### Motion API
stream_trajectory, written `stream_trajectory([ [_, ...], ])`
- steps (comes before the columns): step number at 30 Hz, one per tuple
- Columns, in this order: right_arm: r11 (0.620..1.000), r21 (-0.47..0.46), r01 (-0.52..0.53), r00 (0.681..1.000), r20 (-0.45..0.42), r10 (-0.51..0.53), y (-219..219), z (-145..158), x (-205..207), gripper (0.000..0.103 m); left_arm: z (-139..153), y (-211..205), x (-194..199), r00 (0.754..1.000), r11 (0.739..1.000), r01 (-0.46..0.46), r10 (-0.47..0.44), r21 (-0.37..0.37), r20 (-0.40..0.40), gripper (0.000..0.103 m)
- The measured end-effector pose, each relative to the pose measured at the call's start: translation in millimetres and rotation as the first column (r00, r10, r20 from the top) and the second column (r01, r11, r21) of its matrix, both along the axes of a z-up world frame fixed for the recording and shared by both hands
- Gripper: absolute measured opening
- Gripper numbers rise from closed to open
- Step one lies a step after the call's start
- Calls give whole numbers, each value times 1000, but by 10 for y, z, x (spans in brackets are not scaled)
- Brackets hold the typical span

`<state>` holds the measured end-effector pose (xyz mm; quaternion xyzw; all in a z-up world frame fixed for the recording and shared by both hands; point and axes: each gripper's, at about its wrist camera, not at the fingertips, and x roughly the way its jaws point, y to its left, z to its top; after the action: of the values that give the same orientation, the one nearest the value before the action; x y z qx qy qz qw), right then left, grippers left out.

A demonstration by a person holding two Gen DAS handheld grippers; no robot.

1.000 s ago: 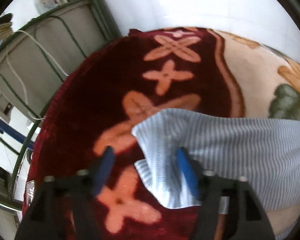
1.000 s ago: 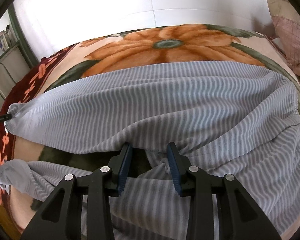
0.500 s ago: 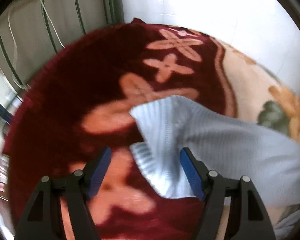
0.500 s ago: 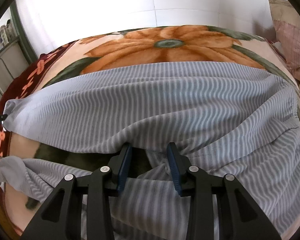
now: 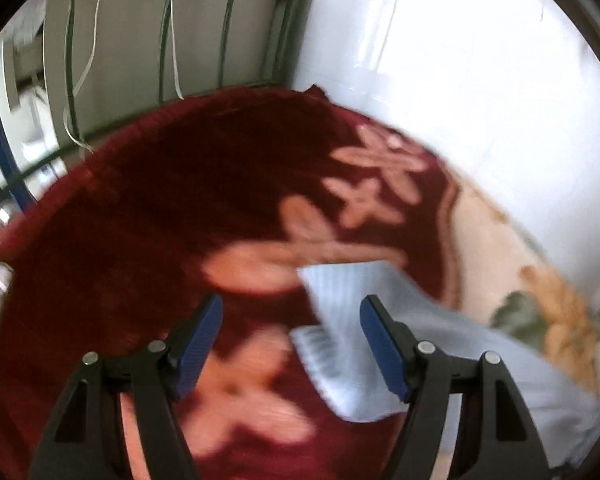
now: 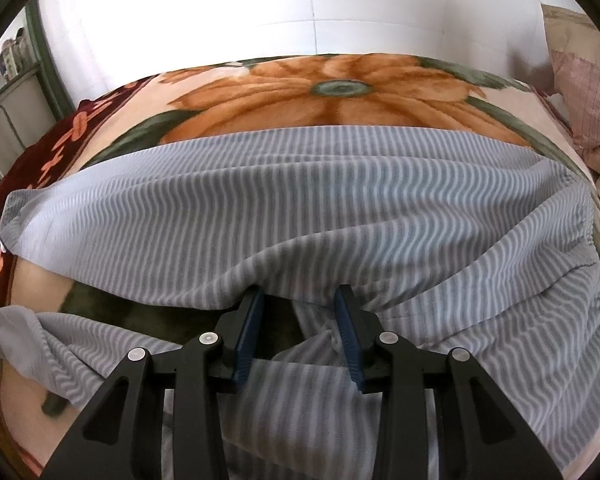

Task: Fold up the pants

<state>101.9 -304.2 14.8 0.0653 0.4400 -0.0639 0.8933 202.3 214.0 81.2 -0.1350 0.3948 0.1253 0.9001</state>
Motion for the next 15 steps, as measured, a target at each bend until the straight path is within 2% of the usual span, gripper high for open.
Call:
stream_trajectory([
  [2, 1000, -18, -4, 1000, -1, 4, 23, -5, 4, 39, -66, 25, 54, 999, 999, -2, 3, 35, -42, 70],
  [5, 999, -33, -8, 1000, -1, 8, 50, -14, 13, 40, -200, -40, 142, 992, 998, 52, -49, 27, -113, 59],
  [8, 999, -35, -9, 1000, 0, 9, 51, -19, 17, 41, -332, -205, 196, 984, 994, 108, -104, 21, -145, 59],
  [11, 999, -36, -9, 1000, 0, 9, 56, -22, 18, 42, -391, -315, 198, 984, 992, 114, -103, 62, -148, 59],
  [13, 999, -38, -10, 1000, 0, 10, 59, -19, 17, 42, -394, -340, 198, 983, 991, 121, -112, 59, -144, 51],
  [15, 999, -39, -9, 1000, 0, 9, 61, -20, 17, 42, -382, -359, 194, 980, 987, 158, -154, 21, -130, 22],
])
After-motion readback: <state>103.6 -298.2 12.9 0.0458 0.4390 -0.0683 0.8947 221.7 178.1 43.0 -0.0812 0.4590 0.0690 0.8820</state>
